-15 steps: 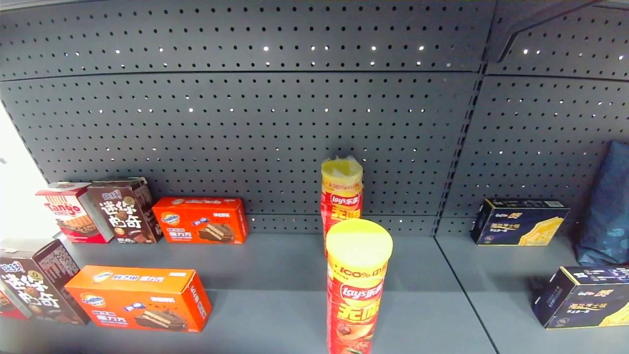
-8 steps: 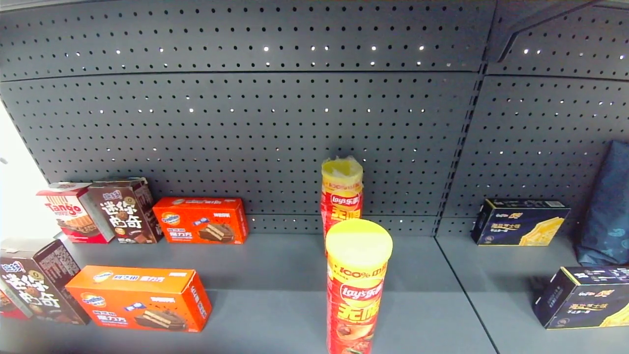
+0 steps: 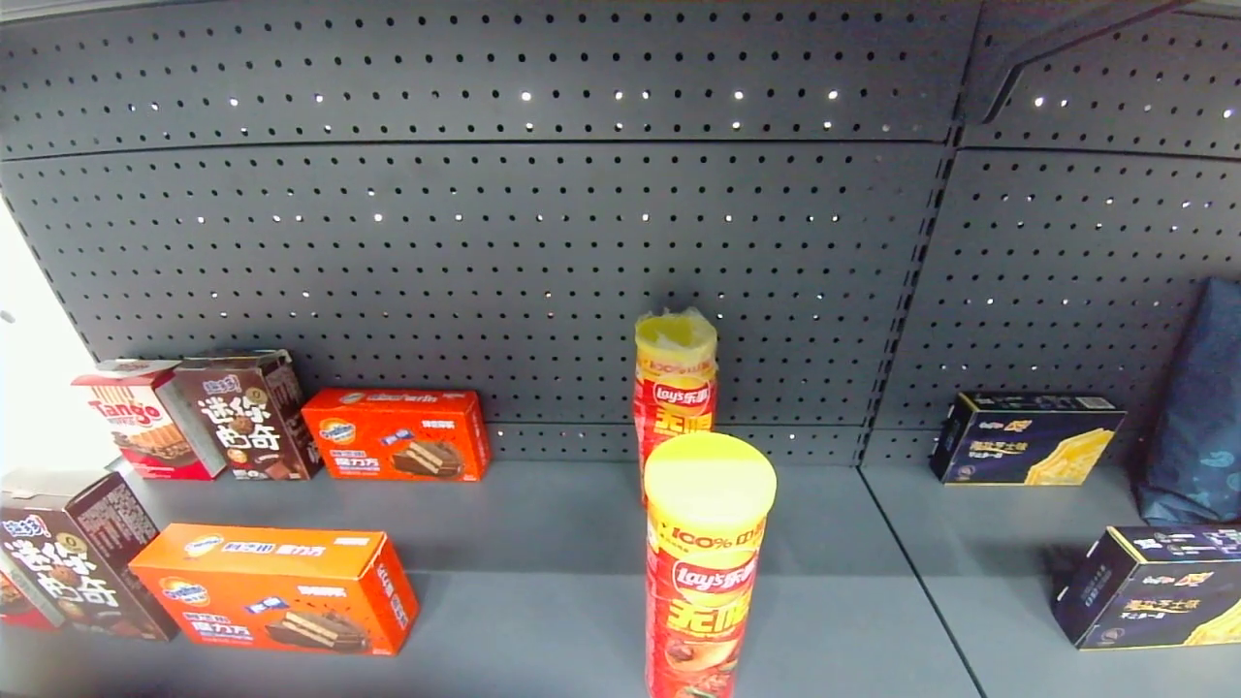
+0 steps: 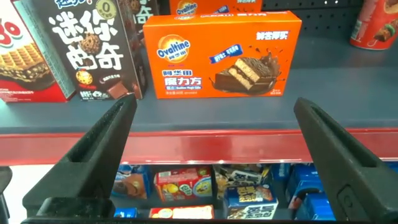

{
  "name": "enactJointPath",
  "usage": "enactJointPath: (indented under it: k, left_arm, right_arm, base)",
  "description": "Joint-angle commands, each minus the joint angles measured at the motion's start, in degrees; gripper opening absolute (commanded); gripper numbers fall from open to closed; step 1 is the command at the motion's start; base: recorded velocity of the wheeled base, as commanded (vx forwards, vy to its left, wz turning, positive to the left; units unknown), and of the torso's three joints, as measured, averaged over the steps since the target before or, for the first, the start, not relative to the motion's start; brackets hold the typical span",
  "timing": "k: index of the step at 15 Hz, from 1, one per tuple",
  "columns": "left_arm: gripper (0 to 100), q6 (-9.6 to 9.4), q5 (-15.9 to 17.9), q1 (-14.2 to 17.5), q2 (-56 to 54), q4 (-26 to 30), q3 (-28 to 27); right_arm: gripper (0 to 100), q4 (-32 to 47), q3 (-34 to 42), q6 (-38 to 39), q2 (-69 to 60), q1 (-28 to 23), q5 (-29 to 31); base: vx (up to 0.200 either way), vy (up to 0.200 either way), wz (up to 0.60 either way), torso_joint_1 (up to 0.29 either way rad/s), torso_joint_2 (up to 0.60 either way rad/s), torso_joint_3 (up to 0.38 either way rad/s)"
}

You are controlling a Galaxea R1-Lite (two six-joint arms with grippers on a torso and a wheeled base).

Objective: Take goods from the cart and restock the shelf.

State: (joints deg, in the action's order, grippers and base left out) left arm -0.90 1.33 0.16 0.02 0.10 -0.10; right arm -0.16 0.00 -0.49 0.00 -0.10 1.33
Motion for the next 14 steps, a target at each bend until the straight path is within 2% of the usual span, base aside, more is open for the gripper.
enactJointPath:
  k: [1,6,7,11,14]
  left_arm:
    - [100,0.11,0.0,0.0,0.0,0.0,0.0]
    - [100,0.11,-0.1,0.0,0.0,0.0,0.0]
    - [100,-0.06,0.0,0.0,0.0,0.0,0.0]
    - [100,0.02,0.0,0.0,0.0,0.0,-0.1]
    - [100,0.11,0.0,0.0,0.0,0.1,-0.1]
  right_arm:
    - [100,0.0,0.0,0.0,0.1,0.0,0.1]
    - [100,0.0,0.0,-0.3,0.1,0.0,-0.2]
    - [100,-0.1,0.0,-2.5,0.0,-0.1,-0.4]
    - [100,0.0,0.0,0.0,4.0,0.5,-0.4]
    - [100,-0.1,0.0,0.4,0.4,-0.1,-0.4]
  base:
    - [0.0,0.0,0.0,0.0,0.0,0.0]
    - [0.0,0.0,0.0,0.0,0.0,0.0]
    - [0.0,0.0,0.0,0.0,0.0,0.0]
    - [0.0,0.0,0.0,0.0,0.0,0.0]
    - [0.0,0.0,0.0,0.0,0.0,0.0]
